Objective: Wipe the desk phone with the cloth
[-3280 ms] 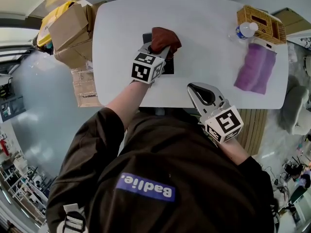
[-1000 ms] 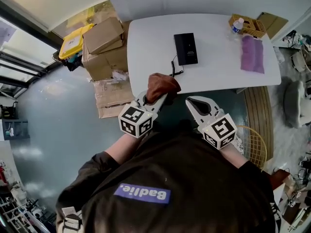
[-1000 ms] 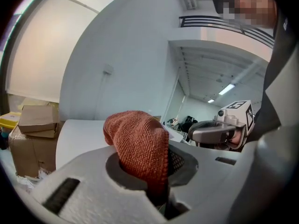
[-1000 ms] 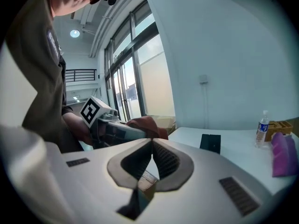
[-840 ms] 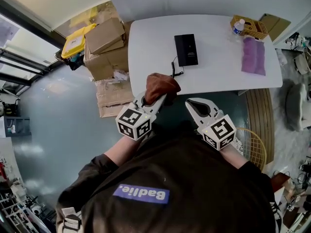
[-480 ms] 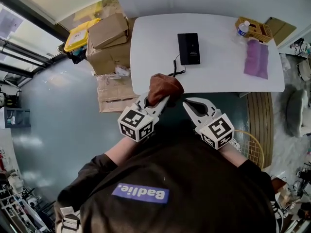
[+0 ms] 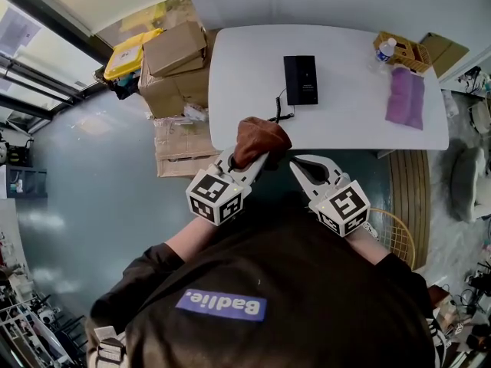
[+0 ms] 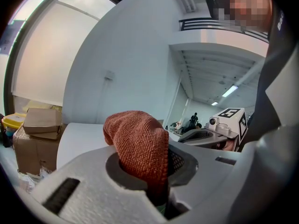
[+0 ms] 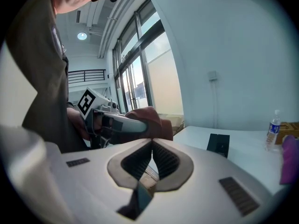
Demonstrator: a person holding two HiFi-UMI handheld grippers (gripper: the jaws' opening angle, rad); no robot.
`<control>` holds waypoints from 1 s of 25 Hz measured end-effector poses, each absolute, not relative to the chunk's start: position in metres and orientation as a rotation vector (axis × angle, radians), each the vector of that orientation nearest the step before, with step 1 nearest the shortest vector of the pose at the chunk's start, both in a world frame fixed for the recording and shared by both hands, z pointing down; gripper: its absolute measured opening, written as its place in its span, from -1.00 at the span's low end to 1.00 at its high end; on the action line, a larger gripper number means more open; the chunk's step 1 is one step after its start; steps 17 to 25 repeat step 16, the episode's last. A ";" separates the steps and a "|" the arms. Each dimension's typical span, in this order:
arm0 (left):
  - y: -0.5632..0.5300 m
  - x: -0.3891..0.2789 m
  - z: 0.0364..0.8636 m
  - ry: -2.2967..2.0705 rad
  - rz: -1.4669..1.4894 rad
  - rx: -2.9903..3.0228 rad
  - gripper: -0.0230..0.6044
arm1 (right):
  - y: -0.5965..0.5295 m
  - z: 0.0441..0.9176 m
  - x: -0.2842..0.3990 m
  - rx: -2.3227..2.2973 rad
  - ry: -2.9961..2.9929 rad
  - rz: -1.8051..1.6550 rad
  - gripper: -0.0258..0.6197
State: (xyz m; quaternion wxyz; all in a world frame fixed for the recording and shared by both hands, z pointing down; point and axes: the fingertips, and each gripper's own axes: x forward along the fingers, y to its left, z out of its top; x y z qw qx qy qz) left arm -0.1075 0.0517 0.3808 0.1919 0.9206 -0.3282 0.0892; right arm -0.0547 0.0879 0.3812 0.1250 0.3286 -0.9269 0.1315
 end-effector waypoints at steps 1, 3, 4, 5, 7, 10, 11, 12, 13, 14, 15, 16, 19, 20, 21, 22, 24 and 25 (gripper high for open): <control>0.052 -0.108 0.381 -0.920 0.250 2.586 -0.73 | 0.088 0.381 -0.055 0.960 -2.700 0.384 -0.83; 0.053 -0.108 0.381 -0.917 0.250 2.586 -0.74 | 0.089 0.382 -0.055 0.963 -2.699 0.384 -0.83; 0.054 -0.108 0.381 -0.916 0.249 2.587 -0.73 | 0.089 0.382 -0.055 0.964 -2.697 0.384 -0.83; 0.055 -0.107 0.381 -0.913 0.247 2.587 -0.73 | 0.090 0.382 -0.055 0.964 -2.696 0.385 -0.83; 0.056 -0.107 0.381 -0.909 0.245 2.588 -0.73 | 0.091 0.383 -0.056 0.964 -2.694 0.385 -0.83; 0.059 -0.107 0.381 -0.903 0.242 2.592 -0.73 | 0.094 0.382 -0.056 0.968 -2.693 0.383 -0.83; 0.059 -0.107 0.380 -0.901 0.241 2.594 -0.73 | 0.094 0.382 -0.056 0.970 -2.693 0.383 -0.83; 0.060 -0.106 0.380 -0.899 0.240 2.596 -0.74 | 0.094 0.382 -0.055 0.972 -2.692 0.382 -0.83; 0.060 -0.106 0.379 -0.897 0.241 2.597 -0.74 | 0.094 0.381 -0.055 0.975 -2.692 0.383 -0.83; 0.060 -0.105 0.379 -0.895 0.241 2.598 -0.74 | 0.095 0.381 -0.055 0.977 -2.691 0.384 -0.83; 0.061 -0.105 0.378 -0.894 0.242 2.599 -0.73 | 0.095 0.381 -0.055 0.979 -2.691 0.385 -0.83; 0.061 -0.105 0.378 -0.893 0.242 2.599 -0.73 | 0.095 0.381 -0.054 0.981 -2.690 0.387 -0.83; 0.061 -0.105 0.378 -0.893 0.242 2.599 -0.73 | 0.095 0.381 -0.054 0.981 -2.690 0.387 -0.83; 0.061 -0.105 0.378 -0.893 0.242 2.599 -0.73 | 0.095 0.381 -0.054 0.981 -2.690 0.387 -0.83; 0.061 -0.105 0.378 -0.893 0.242 2.599 -0.73 | 0.095 0.381 -0.054 0.981 -2.690 0.387 -0.83; 0.061 -0.105 0.378 -0.893 0.242 2.599 -0.73 | 0.095 0.381 -0.054 0.981 -2.690 0.387 -0.83; 0.061 -0.105 0.378 -0.893 0.242 2.599 -0.73 | 0.095 0.381 -0.054 0.981 -2.690 0.387 -0.83; 0.061 -0.105 0.378 -0.893 0.242 2.599 -0.73 | 0.095 0.381 -0.054 0.981 -2.690 0.387 -0.83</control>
